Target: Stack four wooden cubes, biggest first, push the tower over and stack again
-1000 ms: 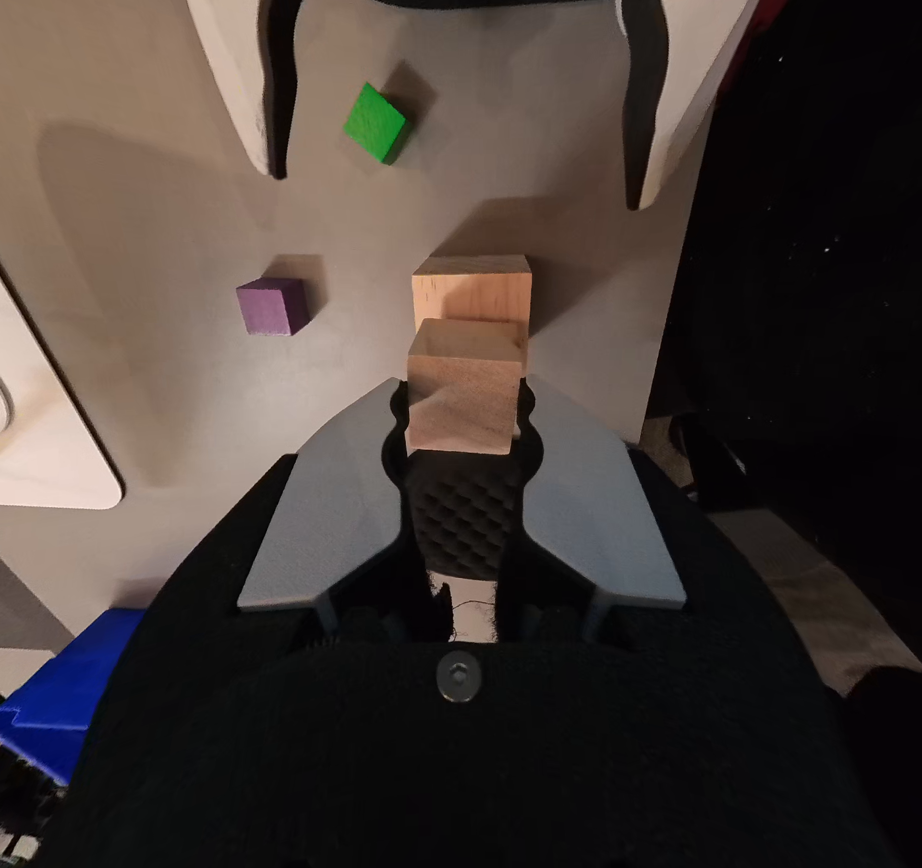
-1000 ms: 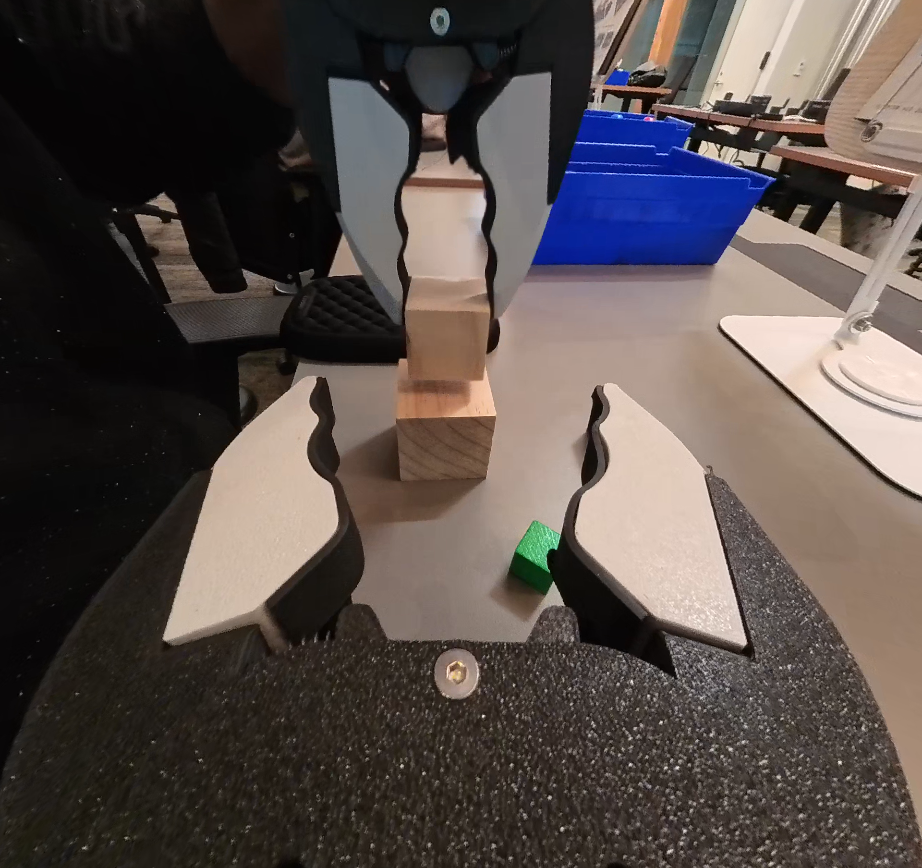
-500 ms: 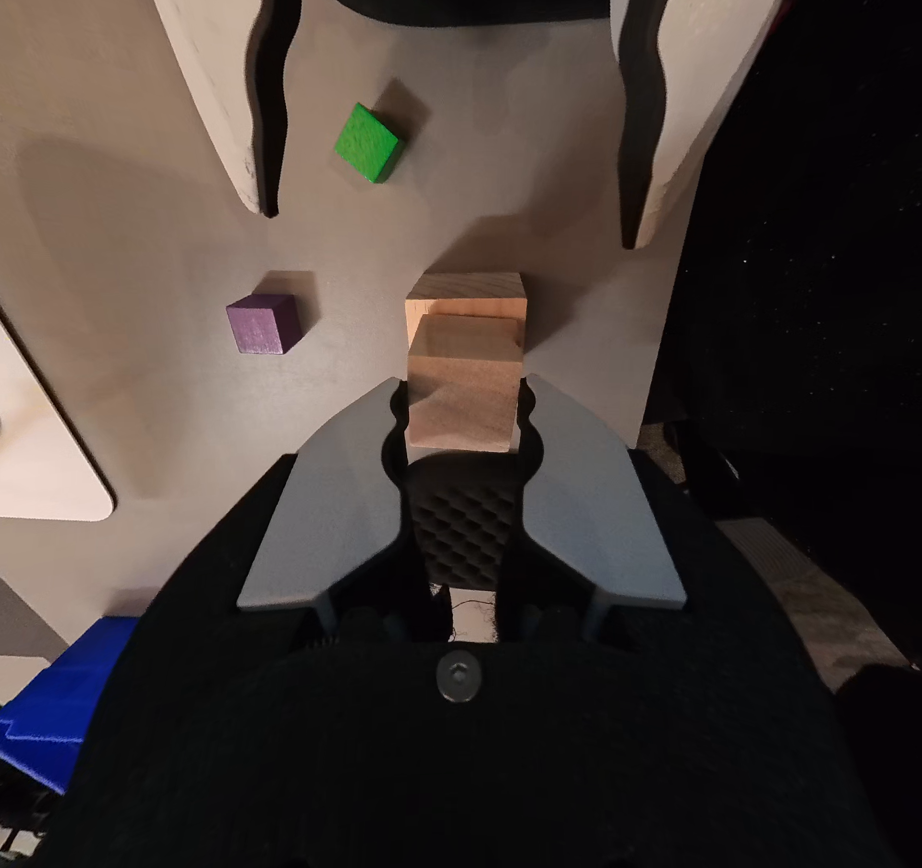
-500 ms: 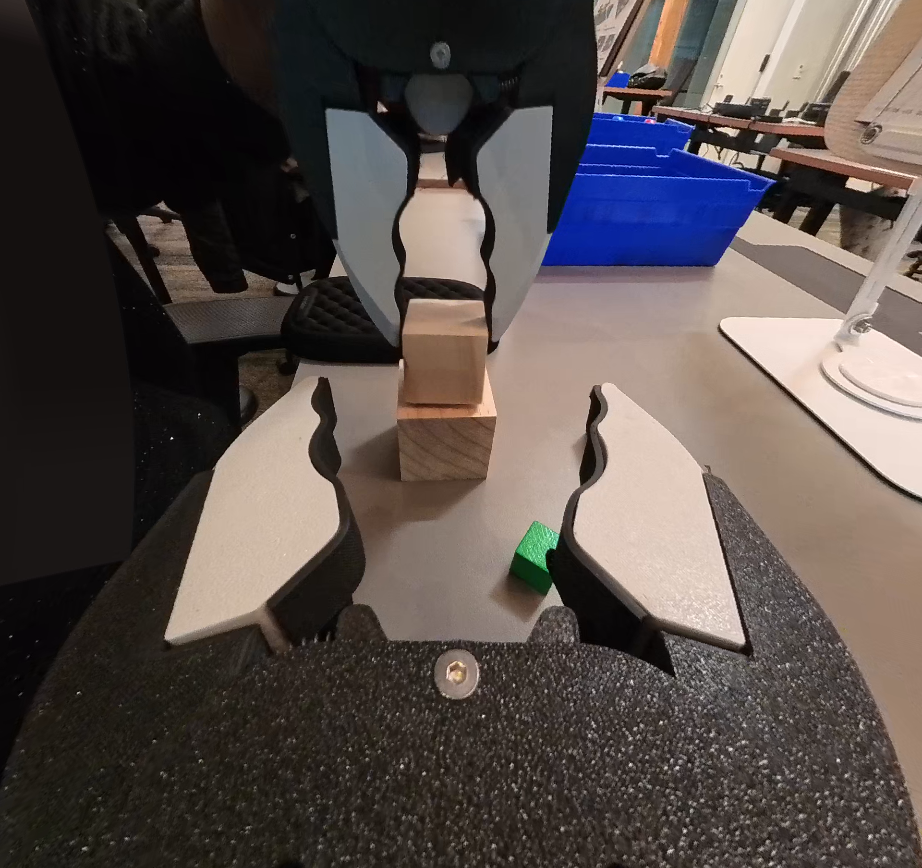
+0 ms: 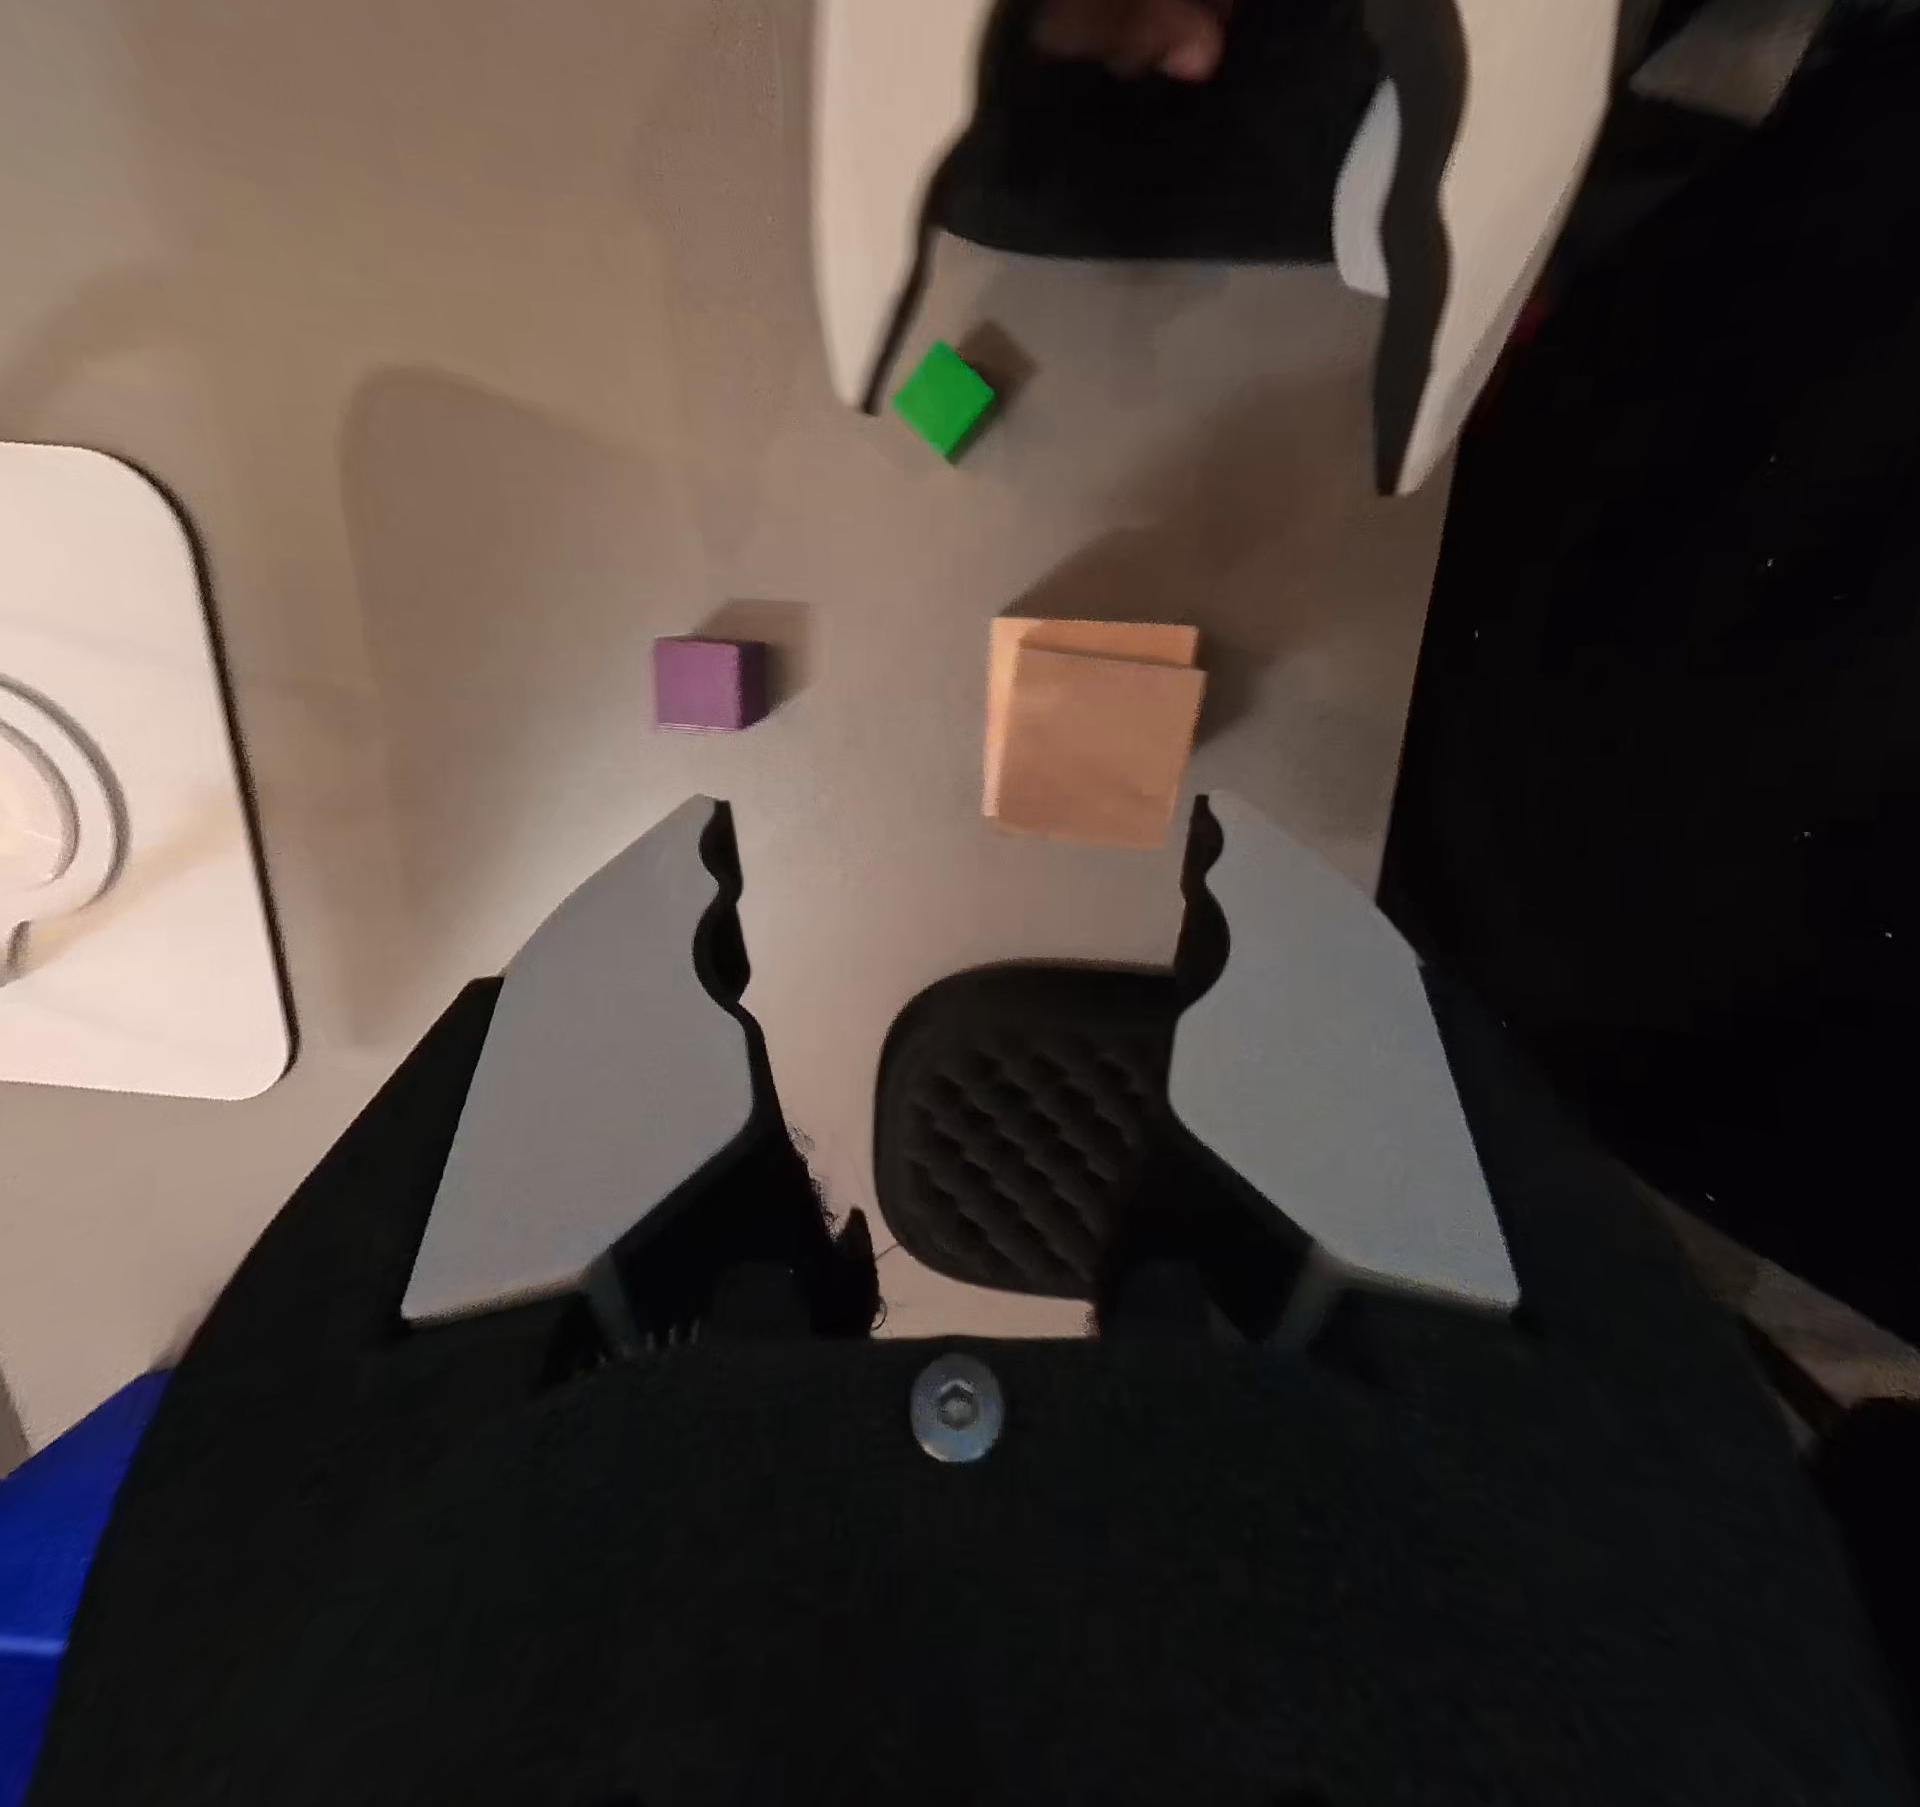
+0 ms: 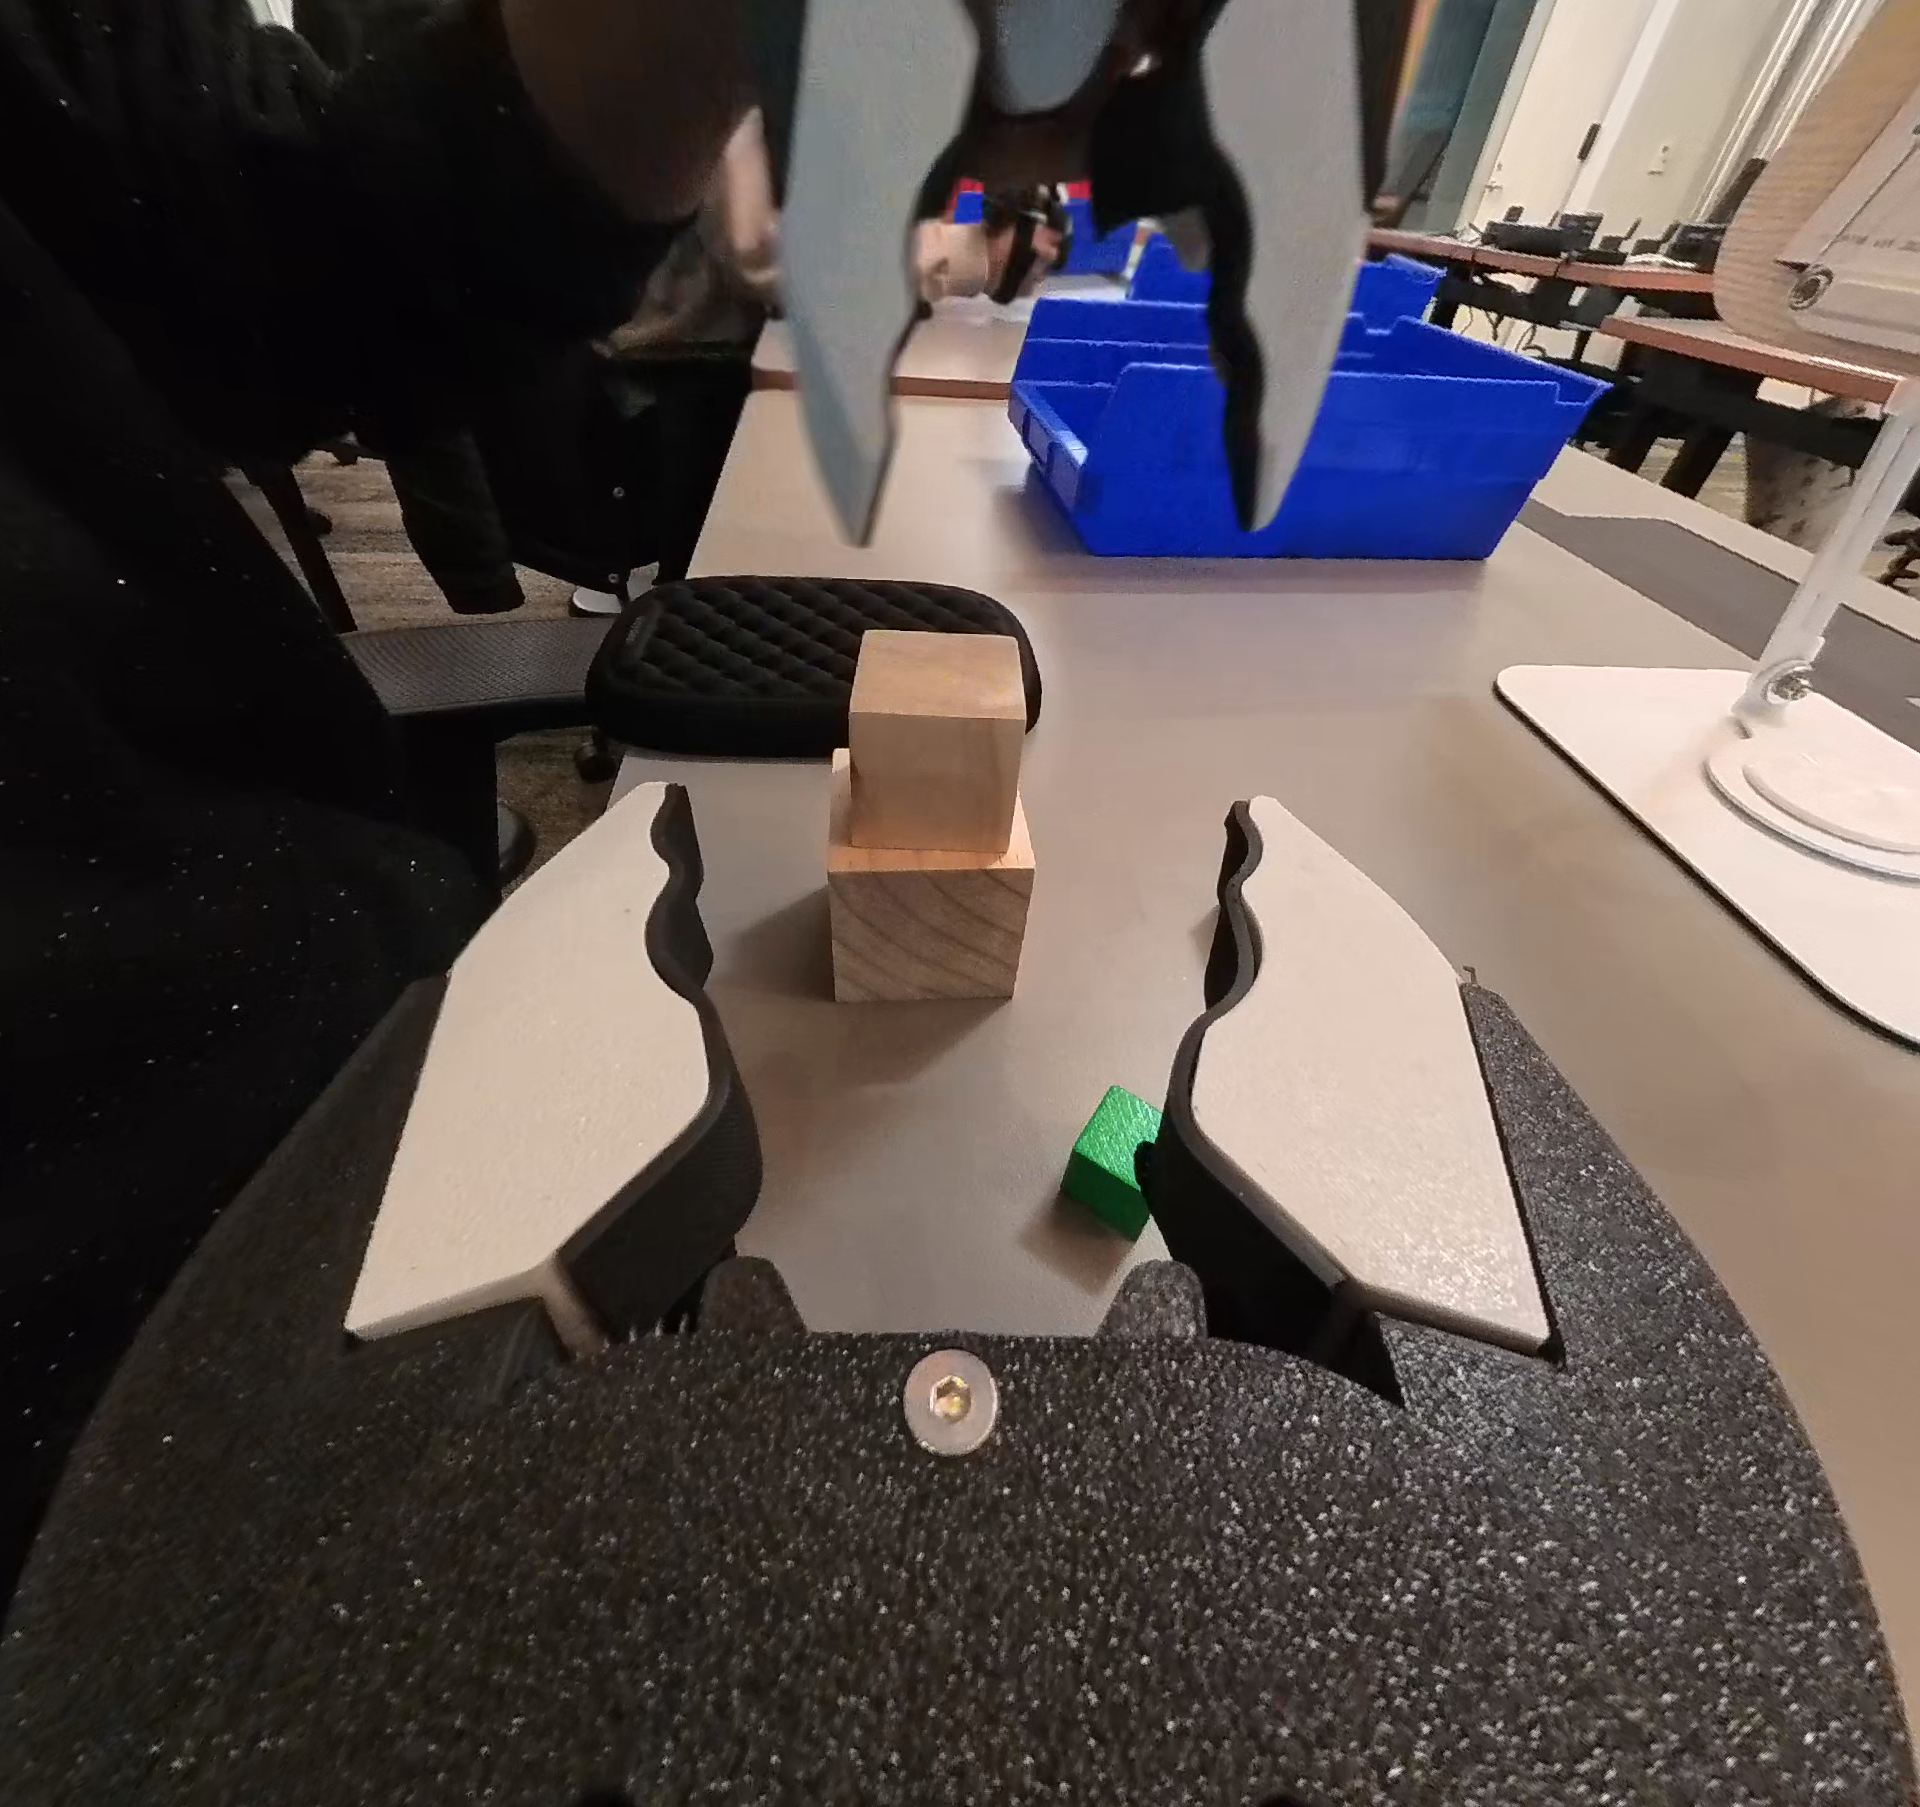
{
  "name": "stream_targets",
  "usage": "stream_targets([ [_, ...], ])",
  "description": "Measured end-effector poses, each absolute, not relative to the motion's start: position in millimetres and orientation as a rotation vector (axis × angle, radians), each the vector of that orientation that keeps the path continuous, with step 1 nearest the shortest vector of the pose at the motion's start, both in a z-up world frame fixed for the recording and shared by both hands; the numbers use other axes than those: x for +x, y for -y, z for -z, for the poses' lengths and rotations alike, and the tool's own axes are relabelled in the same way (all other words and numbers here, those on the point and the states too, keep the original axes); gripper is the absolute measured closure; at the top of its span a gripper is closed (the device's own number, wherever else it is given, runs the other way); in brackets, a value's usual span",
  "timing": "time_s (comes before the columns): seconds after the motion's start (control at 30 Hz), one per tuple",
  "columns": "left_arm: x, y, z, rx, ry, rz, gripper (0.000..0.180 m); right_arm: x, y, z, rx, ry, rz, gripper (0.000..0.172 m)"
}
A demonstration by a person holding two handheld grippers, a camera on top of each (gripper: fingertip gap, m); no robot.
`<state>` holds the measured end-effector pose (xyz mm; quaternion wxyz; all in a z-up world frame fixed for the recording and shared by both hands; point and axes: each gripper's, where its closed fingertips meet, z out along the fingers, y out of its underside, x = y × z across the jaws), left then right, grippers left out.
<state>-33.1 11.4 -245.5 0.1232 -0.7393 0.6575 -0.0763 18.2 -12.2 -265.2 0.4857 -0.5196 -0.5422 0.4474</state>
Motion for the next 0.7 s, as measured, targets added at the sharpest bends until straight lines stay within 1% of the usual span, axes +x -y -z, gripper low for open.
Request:
stream_targets([
  [0.07,-39,-34,241,-2.12,-1.859,0.251,0.103,18,12,266,-1.267,1.321,-1.087,0.077],
  [0.13,-41,-65,249,-2.078,-1.772,0.233,0.105,18,12,265,-1.266,1.32,-1.087,0.077],
  [0.27,-44,-86,303,-2.157,-1.766,0.287,0.107,18,12,265,-1.265,1.317,-1.093,0.077],
  [0.33,-43,-85,322,-2.164,-1.796,0.338,0.115,18,12,265,-1.266,1.315,-1.096,0.077],
  [0.43,-42,-90,336,-2.182,-1.778,0.33,0.124,18,12,265,-1.267,1.318,-1.096,0.077],
  [0.63,-33,-88,346,-2.128,-1.881,0.322,0.133,18,12,265,-1.266,1.318,-1.097,0.078],
  [0.67,-32,-87,348,-2.116,-1.905,0.306,0.138,18,12,265,-1.266,1.317,-1.098,0.078],
  [0.7,-32,-89,350,-2.107,-1.924,0.273,0.147,18,12,265,-1.267,1.318,-1.098,0.078],
])
